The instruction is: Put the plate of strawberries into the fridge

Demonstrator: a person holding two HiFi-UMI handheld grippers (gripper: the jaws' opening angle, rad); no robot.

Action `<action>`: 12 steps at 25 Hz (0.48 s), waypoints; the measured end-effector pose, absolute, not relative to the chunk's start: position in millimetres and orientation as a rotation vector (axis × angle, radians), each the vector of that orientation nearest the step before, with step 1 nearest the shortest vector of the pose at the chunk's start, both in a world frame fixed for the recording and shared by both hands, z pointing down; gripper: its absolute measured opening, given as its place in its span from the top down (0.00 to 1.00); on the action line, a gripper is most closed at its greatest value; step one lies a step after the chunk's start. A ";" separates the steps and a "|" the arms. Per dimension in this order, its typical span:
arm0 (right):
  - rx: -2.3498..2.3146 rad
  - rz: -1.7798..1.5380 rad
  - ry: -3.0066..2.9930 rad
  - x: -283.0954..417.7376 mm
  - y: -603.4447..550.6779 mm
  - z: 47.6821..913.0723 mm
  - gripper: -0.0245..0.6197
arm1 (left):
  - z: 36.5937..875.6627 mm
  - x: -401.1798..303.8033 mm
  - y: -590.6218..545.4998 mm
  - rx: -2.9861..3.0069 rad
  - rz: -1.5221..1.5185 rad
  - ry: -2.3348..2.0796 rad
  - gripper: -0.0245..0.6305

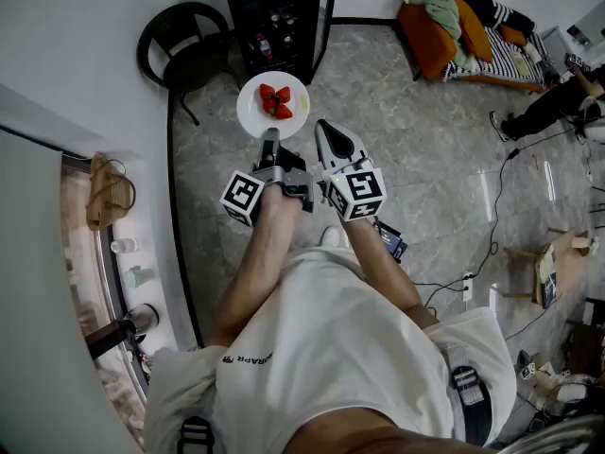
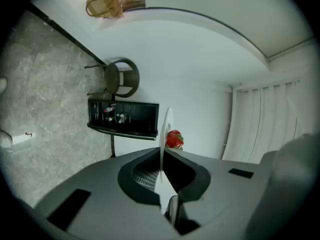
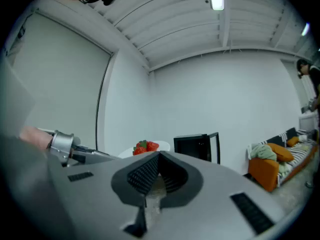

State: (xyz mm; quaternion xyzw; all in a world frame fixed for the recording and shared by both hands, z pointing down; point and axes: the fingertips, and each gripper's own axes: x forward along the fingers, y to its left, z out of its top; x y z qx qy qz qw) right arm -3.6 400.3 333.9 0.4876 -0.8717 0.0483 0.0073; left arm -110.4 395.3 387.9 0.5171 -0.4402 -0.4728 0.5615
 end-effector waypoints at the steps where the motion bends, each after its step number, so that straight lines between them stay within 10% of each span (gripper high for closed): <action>1: 1.533 0.145 -2.726 -1.3 399.3 333.9 0.94 | 389.3 -109.2 395.9 1.217 -1.113 -1.038 0.95; 12: 1.534 0.120 -2.757 6.2 393.3 333.9 0.94 | 391.4 -106.6 395.2 1.222 -1.132 -1.067 0.95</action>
